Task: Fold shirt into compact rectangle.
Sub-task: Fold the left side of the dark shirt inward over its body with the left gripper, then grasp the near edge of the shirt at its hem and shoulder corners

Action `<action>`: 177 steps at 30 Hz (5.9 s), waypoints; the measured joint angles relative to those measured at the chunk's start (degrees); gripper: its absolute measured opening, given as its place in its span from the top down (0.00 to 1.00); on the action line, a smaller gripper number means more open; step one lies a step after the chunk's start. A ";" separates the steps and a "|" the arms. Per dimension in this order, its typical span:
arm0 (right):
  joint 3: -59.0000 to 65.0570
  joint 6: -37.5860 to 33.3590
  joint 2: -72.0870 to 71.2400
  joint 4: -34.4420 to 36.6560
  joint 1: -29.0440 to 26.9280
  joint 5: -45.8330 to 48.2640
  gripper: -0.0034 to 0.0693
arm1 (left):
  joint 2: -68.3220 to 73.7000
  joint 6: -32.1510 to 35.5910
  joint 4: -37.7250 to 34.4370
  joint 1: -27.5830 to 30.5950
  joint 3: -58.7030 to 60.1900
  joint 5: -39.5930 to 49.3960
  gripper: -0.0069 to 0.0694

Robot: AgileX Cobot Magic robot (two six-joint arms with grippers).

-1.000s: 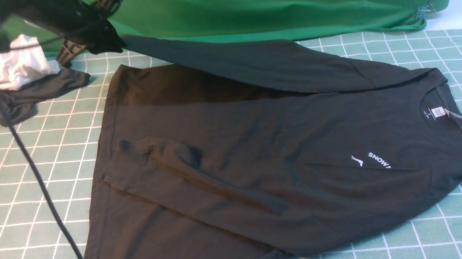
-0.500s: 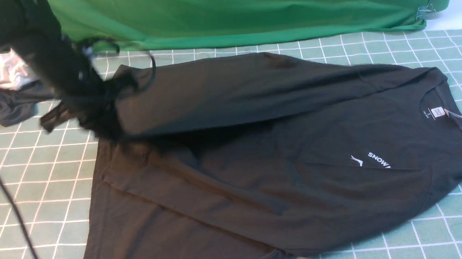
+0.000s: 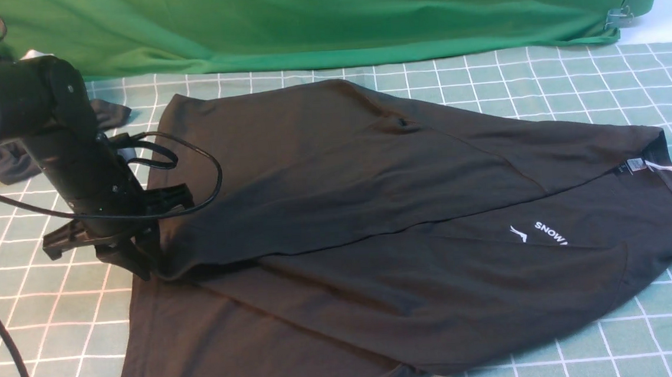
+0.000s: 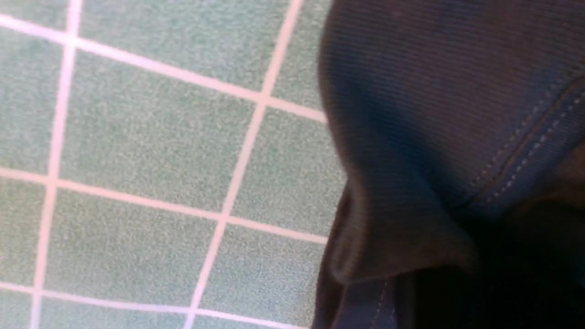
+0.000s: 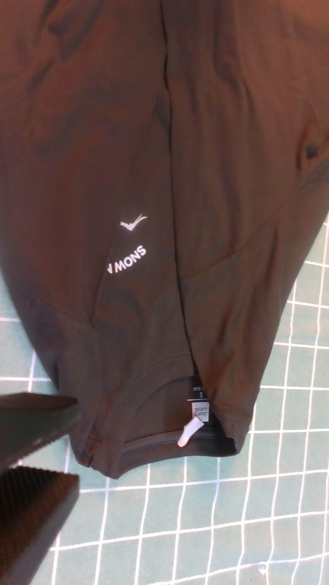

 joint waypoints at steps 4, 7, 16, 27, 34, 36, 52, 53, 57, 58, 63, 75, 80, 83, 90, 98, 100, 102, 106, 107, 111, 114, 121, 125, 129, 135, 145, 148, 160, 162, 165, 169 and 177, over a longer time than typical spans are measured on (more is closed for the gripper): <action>0.00 0.00 0.00 0.00 0.00 0.00 0.72 | -0.17 0.04 1.15 0.00 -1.79 4.71 0.53; 0.00 0.00 0.00 0.00 0.00 0.06 0.72 | -1.48 0.24 4.30 -0.01 -4.20 7.80 0.37; 0.00 0.00 0.00 0.00 0.00 0.64 0.71 | -11.54 1.59 4.49 -0.60 4.21 8.24 0.22; 0.00 0.00 0.00 0.00 0.00 0.83 0.70 | -24.12 -0.22 1.52 -5.10 35.17 -0.43 0.30; 0.00 0.00 0.00 0.00 0.00 0.83 0.70 | -22.99 -0.60 0.19 -7.56 35.98 -5.96 0.37; 0.00 0.00 0.00 0.00 0.00 0.70 0.69 | -22.24 -0.62 -0.22 -7.68 35.98 -6.90 0.38; 0.00 0.00 0.00 0.00 0.00 0.13 0.67 | -21.73 -0.31 -0.85 -7.94 36.00 -9.14 0.89; 0.00 0.00 0.00 0.00 0.00 0.14 0.67 | -22.25 -0.26 -0.85 -7.94 36.00 -9.14 0.89; 0.00 0.06 0.00 0.41 0.00 0.07 0.66 | -26.45 -0.25 0.53 -7.94 33.93 -7.82 0.89; 0.00 -0.22 0.05 0.97 0.00 0.07 0.66 | -27.52 -0.25 1.16 -7.94 32.94 -7.30 0.89; 0.78 -8.27 3.38 5.67 2.92 2.62 0.65 | -31.15 -0.25 3.90 -7.94 30.12 -4.09 0.89; 3.44 -14.40 30.21 -6.94 35.45 -5.64 0.37 | -31.27 1.20 4.31 -7.94 30.12 -3.55 0.89; 3.34 -7.79 39.23 -19.62 43.33 -6.38 0.32 | -31.27 1.53 4.44 -7.94 30.10 -3.94 0.89; 3.34 -4.80 43.17 -23.71 44.09 -6.10 0.31 | -31.27 1.70 4.44 -7.94 30.10 -3.99 0.89; 2.82 6.58 46.84 -33.99 44.40 -5.71 0.31 | -31.27 2.69 4.48 -7.94 30.10 -4.17 0.89; 2.82 9.06 47.22 -38.08 44.44 -7.24 0.31 | -31.27 2.96 4.48 -7.94 30.10 -4.17 0.89; 2.82 9.06 47.22 -38.25 44.44 -7.36 0.32 | -31.27 2.96 4.48 -7.94 30.10 -4.17 0.89; 2.82 9.09 47.31 -38.43 44.44 -7.85 0.37 | -31.27 2.97 4.48 -7.94 30.10 -4.17 0.89; 2.82 9.09 47.72 -38.46 44.44 -8.98 0.57 | -31.27 2.97 4.48 -7.94 30.10 -4.17 0.89; 2.82 9.09 47.79 -38.46 44.44 -9.20 0.64 | -31.27 3.03 4.48 -7.94 30.10 -4.17 0.89; 2.82 9.09 47.79 -38.41 44.44 -8.89 0.86 | -31.27 4.06 4.68 -7.94 29.95 -4.17 0.89; 2.82 9.09 47.32 -37.49 44.59 -7.05 0.91 | -31.40 4.32 4.93 -7.94 29.01 -3.81 0.89; 5.39 7.94 42.06 -28.20 45.82 -0.89 0.91 | -34.18 5.24 5.13 -8.04 28.67 1.33 0.89; 9.67 7.59 39.96 -21.82 46.06 -0.70 0.91 | -35.44 5.41 4.74 -8.50 30.65 2.20 0.89; 11.74 7.56 38.38 -19.71 46.08 0.22 0.91 | -36.07 5.41 4.85 -8.60 32.47 3.30 0.89; 10.00 7.56 37.86 -19.29 46.08 2.17 0.91 | -37.01 4.94 4.85 -8.60 31.89 3.23 0.89; 4.41 7.52 37.81 -19.24 46.08 4.53 0.91 | -37.26 4.30 0.04 -8.60 33.86 4.52 0.89; 4.41 7.52 37.81 -19.24 46.08 4.47 0.91 | -37.26 3.33 -0.61 -8.60 37.51 3.44 0.86; 4.41 7.28 37.81 -19.24 46.08 3.69 0.91 | -37.32 -2.18 -0.07 -8.60 45.13 -6.78 0.33; 4.41 7.28 37.81 -19.24 46.08 3.63 0.91 | -37.32 -2.18 -0.69 -8.60 45.13 -7.37 0.30; 4.41 7.28 37.81 -19.24 46.08 3.58 0.91 | -36.45 -2.18 -1.47 -8.60 45.17 -7.65 0.25; 4.41 7.28 37.81 -19.24 46.08 3.21 0.91 | -33.92 -2.18 -1.47 -8.60 45.17 -8.73 0.26; 4.41 7.28 37.81 -19.24 46.08 2.35 0.91 | -28.82 -2.39 -1.48 -8.60 44.63 -10.52 0.36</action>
